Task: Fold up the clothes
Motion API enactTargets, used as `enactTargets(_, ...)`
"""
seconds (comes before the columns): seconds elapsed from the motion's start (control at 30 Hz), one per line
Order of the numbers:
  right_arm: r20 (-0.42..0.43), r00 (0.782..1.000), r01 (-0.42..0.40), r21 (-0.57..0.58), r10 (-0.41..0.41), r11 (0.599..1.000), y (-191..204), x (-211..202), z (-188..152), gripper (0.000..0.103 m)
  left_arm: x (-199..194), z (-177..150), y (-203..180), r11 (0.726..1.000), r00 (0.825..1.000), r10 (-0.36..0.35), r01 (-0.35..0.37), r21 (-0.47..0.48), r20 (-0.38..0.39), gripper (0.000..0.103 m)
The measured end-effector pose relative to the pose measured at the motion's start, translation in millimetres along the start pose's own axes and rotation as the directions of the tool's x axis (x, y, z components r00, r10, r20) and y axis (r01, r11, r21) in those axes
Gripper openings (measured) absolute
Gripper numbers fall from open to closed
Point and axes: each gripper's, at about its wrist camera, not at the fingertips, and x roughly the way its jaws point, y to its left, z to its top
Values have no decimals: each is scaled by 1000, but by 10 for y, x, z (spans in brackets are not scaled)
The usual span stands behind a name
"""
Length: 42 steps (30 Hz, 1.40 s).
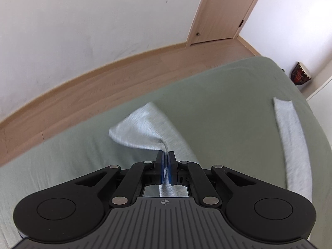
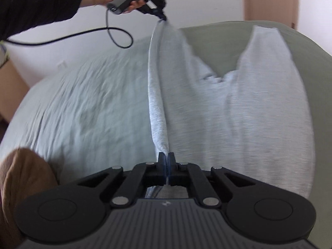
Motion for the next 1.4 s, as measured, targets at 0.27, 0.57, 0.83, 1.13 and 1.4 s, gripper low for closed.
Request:
enactTargets(0.27,32,999,12,210,-19,978,-790,-132,-55,2,101,167,-1342,997,999,2,-4,81,32,3)
enactTargets(0.57,37,999,-13,395,-2,919,-1450,-236,-225,2,671,211,-2999,971,1000,-9,10,239,-5,3)
enactTargets(0.83,2,1000,-21,488,23,873,-1734,-220,-439,2,1048,-14,-3617,951,1000,13,-14,309,6,3)
enactTargets(1.13,22,1000,-17,512,7,859,-1741,-315,-421,19,820,-365,-3681,924,1000,2,0,382,-7,4)
enactTargets(1.4,10,1000,7,453,-13,891,-1652,-333,-361,29,2,-908,-3077,869,999,0,27,494,-54,10)
